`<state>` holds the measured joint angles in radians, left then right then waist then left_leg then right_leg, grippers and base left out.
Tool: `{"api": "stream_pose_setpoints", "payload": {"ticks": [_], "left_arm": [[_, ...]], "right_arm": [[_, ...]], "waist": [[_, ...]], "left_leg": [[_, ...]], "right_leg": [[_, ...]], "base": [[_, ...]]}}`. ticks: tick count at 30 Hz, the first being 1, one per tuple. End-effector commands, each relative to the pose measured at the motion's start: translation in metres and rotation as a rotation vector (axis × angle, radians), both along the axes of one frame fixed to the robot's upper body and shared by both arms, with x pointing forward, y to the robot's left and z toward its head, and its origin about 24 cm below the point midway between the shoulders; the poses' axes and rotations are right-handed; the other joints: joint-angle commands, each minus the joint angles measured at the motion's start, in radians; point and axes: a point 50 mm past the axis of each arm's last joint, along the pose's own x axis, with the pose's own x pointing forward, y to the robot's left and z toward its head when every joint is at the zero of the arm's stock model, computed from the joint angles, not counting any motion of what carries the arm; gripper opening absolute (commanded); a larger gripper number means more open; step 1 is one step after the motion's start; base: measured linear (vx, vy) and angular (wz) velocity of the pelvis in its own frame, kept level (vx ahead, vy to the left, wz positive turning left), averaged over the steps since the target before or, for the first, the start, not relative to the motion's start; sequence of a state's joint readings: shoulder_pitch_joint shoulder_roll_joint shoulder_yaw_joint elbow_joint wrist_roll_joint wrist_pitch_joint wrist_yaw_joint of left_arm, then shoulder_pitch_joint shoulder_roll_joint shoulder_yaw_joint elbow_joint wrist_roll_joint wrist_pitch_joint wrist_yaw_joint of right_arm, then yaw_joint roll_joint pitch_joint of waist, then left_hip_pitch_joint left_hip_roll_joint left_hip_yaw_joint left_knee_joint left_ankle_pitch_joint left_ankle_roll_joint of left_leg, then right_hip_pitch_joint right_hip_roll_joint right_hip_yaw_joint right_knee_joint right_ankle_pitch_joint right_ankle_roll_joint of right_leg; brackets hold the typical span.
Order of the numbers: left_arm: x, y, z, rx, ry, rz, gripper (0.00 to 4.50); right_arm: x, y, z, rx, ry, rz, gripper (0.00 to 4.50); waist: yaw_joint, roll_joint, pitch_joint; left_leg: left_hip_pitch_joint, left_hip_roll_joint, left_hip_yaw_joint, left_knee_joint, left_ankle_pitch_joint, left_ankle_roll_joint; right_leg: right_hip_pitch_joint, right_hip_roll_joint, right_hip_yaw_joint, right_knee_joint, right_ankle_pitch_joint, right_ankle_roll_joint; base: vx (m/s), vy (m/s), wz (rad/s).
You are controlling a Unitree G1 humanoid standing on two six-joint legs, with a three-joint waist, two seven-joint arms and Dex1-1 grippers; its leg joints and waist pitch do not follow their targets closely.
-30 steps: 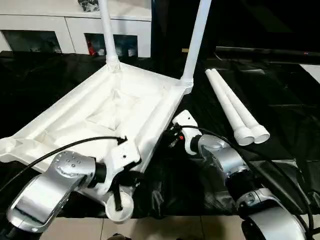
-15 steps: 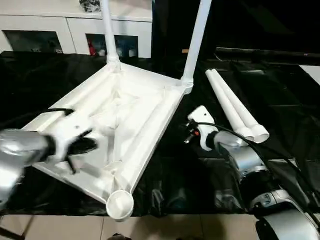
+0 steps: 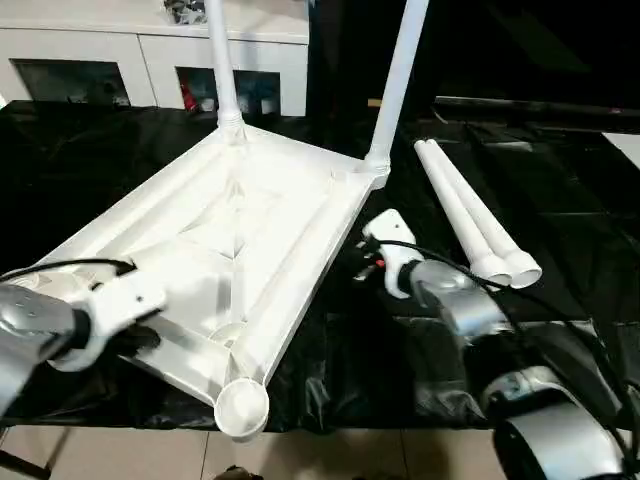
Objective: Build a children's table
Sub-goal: Rotate table base
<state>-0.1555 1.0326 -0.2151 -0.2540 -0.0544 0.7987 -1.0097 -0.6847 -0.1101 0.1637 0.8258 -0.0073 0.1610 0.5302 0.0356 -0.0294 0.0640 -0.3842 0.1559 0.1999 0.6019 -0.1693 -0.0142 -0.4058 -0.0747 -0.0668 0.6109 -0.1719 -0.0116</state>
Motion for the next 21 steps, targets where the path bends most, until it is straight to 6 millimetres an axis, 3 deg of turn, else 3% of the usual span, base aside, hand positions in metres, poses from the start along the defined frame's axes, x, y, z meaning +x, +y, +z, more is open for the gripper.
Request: {"api": "stream_pose_setpoints", "payload": {"ticks": [1,12,21], "left_arm": [[-0.002,-0.011,-0.003,-0.03,0.024,-0.058,0.07],[-0.017,-0.064,-0.002,-0.282,0.108,-0.259,0.07],[-0.013,-0.085,-0.006,-0.338,0.096,-0.307,0.07]], "right_arm": [[0.003,0.002,0.002,-0.009,-0.006,0.004,0.0],[0.005,0.02,0.001,0.023,0.006,0.045,0.0],[0.008,0.04,0.008,0.097,-0.022,0.063,0.0]], "waist": [[0.001,0.024,-0.058],[0.001,0.02,-0.059],[-0.007,0.02,-0.06]], "left_leg": [[0.038,0.076,-0.053,-0.085,-0.453,-0.094],[0.031,0.074,-0.046,-0.083,-0.405,-0.088],[0.031,0.074,-0.05,-0.081,-0.425,-0.089]], "right_leg": [[0.018,-0.084,0.063,-0.081,-0.414,-0.191],[0.026,-0.081,0.062,-0.072,-0.364,-0.21],[0.026,-0.083,0.06,-0.075,-0.403,-0.2]], "base": [[0.0,0.0,0.0],[0.0,0.0,0.0],[0.0,0.0,0.0]]}}
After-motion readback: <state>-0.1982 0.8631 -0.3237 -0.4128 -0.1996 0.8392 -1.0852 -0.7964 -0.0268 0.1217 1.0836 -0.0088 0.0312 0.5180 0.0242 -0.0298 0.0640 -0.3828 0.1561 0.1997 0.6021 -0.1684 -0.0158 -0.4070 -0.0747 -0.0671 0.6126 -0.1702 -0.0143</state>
